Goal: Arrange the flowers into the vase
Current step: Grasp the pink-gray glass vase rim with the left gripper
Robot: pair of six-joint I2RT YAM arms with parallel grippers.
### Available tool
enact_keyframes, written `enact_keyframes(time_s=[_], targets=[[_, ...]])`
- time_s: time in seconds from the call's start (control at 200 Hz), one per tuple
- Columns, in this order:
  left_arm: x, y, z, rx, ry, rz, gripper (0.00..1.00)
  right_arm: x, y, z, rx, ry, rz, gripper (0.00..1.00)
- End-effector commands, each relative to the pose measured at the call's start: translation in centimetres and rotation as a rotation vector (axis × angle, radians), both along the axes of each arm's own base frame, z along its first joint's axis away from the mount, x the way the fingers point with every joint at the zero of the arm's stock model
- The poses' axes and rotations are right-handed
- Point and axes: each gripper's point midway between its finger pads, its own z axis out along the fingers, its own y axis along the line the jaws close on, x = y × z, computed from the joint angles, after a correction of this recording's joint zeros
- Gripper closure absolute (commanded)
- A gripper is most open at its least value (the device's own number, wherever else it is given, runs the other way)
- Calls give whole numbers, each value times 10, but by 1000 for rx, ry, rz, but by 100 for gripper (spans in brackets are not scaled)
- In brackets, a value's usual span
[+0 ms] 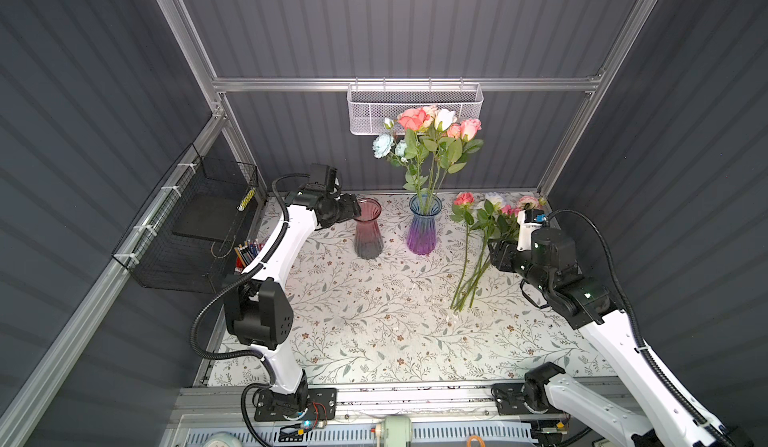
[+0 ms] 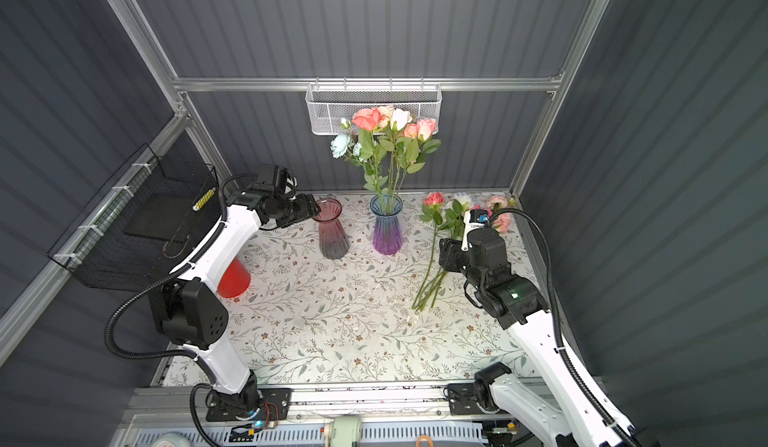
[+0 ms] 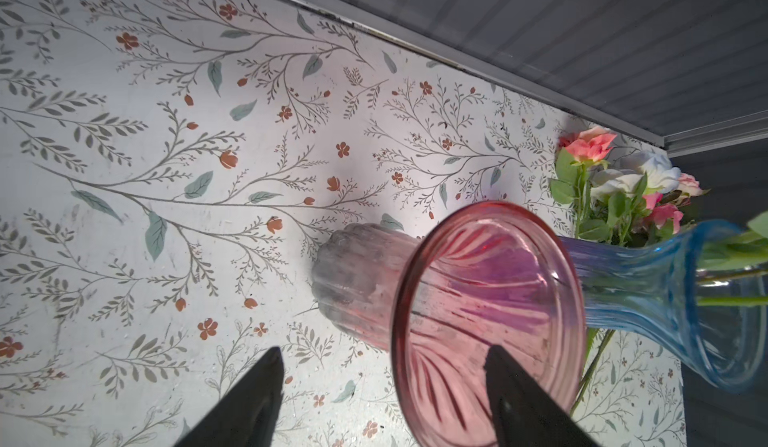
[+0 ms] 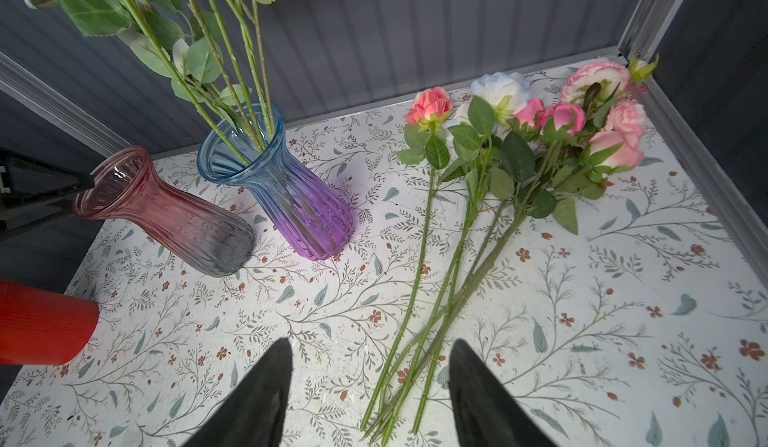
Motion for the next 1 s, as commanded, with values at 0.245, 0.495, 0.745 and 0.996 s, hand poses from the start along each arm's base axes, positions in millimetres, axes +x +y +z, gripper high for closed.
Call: enact_keyframes(time_s=[0.245, 0.495, 0.745, 0.996], targets=[[14, -11, -19, 1, 59, -78, 44, -6, -3, -8, -2, 4, 1, 41], [11, -8, -19, 32, 58, -97, 67, -10, -5, -3, 8, -4, -2, 44], [8, -4, -14, 56, 41, -102, 79, -17, -5, 5, 26, -22, 5, 45], [-8, -10, -5, 5, 46, -130, 100, -19, -10, 6, 9, -26, -9, 45]])
